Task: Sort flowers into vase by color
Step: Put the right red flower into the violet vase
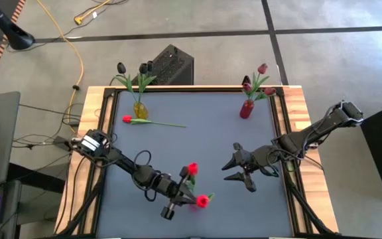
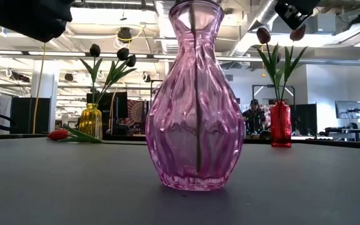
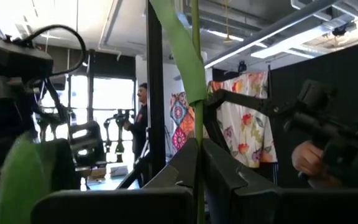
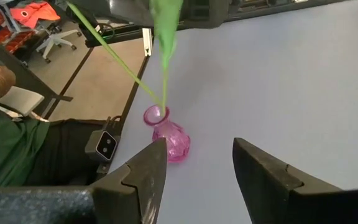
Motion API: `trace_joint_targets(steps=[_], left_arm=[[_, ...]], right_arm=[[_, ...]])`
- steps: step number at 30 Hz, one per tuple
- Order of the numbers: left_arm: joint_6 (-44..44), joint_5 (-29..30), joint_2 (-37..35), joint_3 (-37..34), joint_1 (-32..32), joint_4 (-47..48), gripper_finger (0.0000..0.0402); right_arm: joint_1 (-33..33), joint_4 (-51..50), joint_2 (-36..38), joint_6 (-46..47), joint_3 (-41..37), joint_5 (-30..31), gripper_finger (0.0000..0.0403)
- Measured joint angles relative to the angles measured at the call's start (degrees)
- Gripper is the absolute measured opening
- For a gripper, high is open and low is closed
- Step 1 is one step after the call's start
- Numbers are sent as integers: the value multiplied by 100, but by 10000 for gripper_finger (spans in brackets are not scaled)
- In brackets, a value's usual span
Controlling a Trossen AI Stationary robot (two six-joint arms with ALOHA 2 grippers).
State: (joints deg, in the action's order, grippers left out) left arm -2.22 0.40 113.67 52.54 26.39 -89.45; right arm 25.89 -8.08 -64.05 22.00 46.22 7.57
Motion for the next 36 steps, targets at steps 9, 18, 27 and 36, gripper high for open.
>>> trace_joint_targets(steps=[9, 18, 27, 36], left_arm=[[11, 2, 0, 72, 2, -3, 0], [122, 58, 0, 99, 19, 5, 0], [164, 52, 473, 443, 57, 19, 0], [25, 77, 391, 356, 35, 7, 0]], right_arm=[[0, 0, 0, 2, 0, 0, 210], [0, 0, 0, 0, 0, -2, 210], [0, 0, 0, 3, 0, -5, 210], [79, -7, -1, 46, 0, -22, 210]])
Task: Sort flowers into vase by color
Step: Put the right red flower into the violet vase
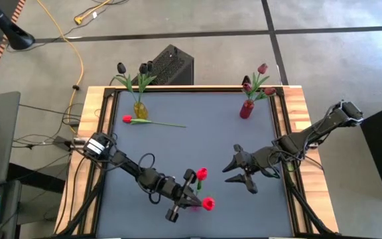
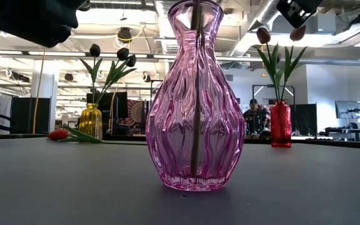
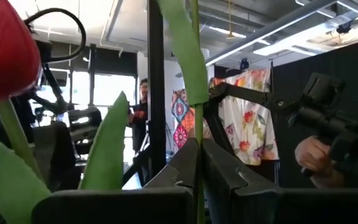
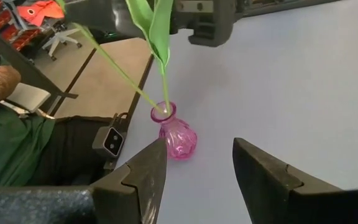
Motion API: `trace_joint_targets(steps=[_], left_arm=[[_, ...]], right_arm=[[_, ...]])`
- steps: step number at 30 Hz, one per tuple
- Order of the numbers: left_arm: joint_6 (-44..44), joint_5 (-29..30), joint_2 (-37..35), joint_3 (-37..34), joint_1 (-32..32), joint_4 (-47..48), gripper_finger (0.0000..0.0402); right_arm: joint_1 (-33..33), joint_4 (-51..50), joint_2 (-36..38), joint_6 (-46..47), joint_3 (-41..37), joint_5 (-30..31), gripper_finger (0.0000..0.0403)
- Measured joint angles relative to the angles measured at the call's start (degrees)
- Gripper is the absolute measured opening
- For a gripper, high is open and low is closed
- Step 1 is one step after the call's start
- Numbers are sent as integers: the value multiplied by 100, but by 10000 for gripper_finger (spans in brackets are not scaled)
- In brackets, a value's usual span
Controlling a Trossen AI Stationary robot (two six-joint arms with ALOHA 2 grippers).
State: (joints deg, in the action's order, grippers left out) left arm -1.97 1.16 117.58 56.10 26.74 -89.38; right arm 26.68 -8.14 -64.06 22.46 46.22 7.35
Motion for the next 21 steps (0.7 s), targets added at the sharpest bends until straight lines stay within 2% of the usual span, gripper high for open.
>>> trace_joint_targets(steps=[14, 17, 21], left_arm=[[93, 92, -2, -2, 0, 310, 0], [93, 126, -2, -2, 0, 304, 0], [93, 176, -2, -2, 0, 292, 0]], right_arm=[[146, 153, -2, 156, -2, -116, 210], [433, 706, -2, 142, -4, -576, 210], [947, 2118, -180, -712, -4, -505, 210]])
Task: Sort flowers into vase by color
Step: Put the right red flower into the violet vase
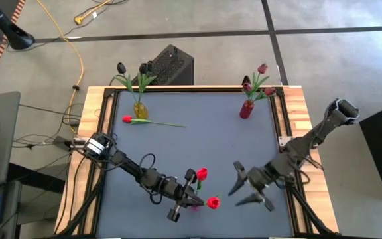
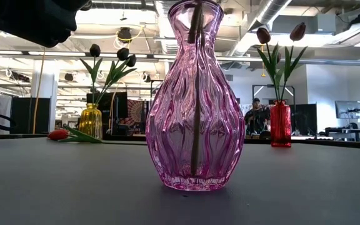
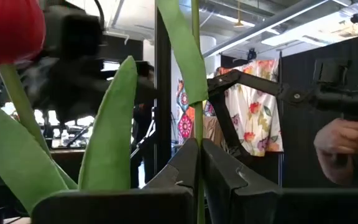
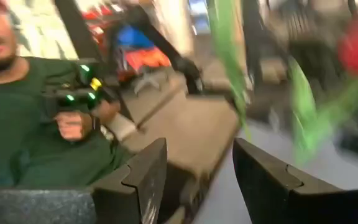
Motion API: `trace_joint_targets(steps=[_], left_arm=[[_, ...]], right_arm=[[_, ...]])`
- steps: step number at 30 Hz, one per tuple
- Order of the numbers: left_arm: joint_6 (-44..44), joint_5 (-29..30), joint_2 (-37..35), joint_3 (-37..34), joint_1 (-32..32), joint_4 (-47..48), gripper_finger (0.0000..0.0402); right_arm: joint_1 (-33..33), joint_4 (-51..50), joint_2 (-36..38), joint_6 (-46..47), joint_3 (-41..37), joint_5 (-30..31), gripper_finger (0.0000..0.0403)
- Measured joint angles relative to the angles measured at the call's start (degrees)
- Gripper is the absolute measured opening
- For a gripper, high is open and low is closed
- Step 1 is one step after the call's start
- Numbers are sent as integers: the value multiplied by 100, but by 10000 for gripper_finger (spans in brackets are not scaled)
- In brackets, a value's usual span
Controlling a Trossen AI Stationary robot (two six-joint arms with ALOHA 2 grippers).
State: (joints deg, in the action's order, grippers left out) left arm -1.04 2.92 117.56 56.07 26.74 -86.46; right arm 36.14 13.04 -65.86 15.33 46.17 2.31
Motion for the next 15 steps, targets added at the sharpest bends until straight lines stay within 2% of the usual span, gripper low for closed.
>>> trace_joint_targets(steps=[3, 6, 15], left_arm=[[-39, 39, 0, 0, 0, -2, 0], [-34, 50, 0, -1, 0, 0, 0], [-6, 52, 0, -2, 0, 0, 0]], right_arm=[[179, 610, -290, -609, 14, 398, 209], [135, 509, -618, -641, 150, 682, 205], [-57, 502, -1573, -721, 848, 631, 198]])
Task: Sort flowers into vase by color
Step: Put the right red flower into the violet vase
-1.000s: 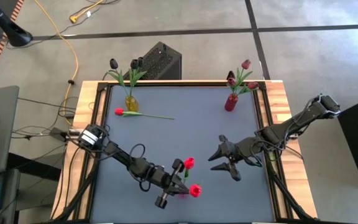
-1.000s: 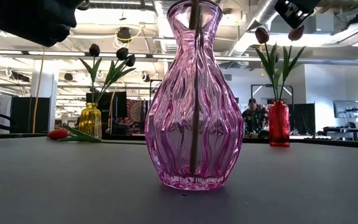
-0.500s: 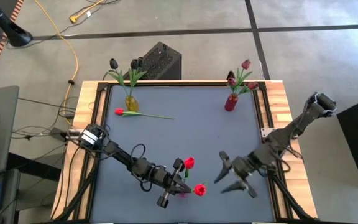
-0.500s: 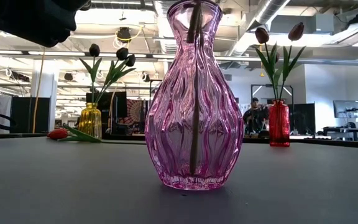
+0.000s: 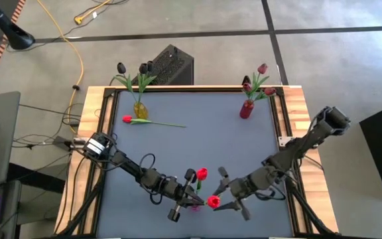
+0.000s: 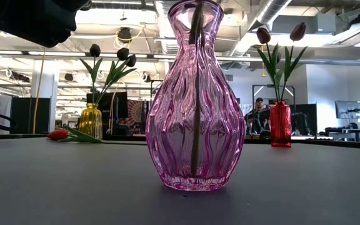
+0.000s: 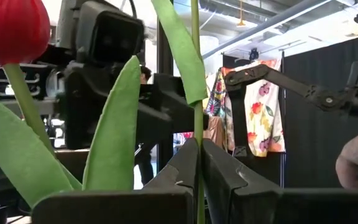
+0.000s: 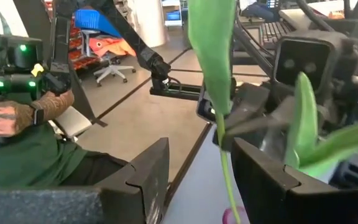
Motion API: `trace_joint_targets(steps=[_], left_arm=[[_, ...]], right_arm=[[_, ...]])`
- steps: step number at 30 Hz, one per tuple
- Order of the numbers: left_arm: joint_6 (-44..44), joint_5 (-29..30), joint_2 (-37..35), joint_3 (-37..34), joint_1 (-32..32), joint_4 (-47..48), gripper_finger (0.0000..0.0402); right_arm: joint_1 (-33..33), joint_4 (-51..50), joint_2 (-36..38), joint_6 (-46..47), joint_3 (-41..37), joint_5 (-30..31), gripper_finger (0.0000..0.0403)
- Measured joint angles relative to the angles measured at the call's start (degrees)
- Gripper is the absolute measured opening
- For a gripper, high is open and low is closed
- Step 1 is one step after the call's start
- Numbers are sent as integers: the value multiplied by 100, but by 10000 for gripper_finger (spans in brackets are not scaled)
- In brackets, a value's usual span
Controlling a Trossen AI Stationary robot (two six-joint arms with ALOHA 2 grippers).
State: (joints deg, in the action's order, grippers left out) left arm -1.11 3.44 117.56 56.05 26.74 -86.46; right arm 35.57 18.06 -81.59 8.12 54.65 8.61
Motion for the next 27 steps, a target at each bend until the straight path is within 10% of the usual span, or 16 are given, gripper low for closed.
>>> trace_joint_targets(steps=[27], left_arm=[[94, 110, -2, -2, 0, -4, 0]], right_arm=[[-123, -12, -361, -806, 387, 64, 156]])
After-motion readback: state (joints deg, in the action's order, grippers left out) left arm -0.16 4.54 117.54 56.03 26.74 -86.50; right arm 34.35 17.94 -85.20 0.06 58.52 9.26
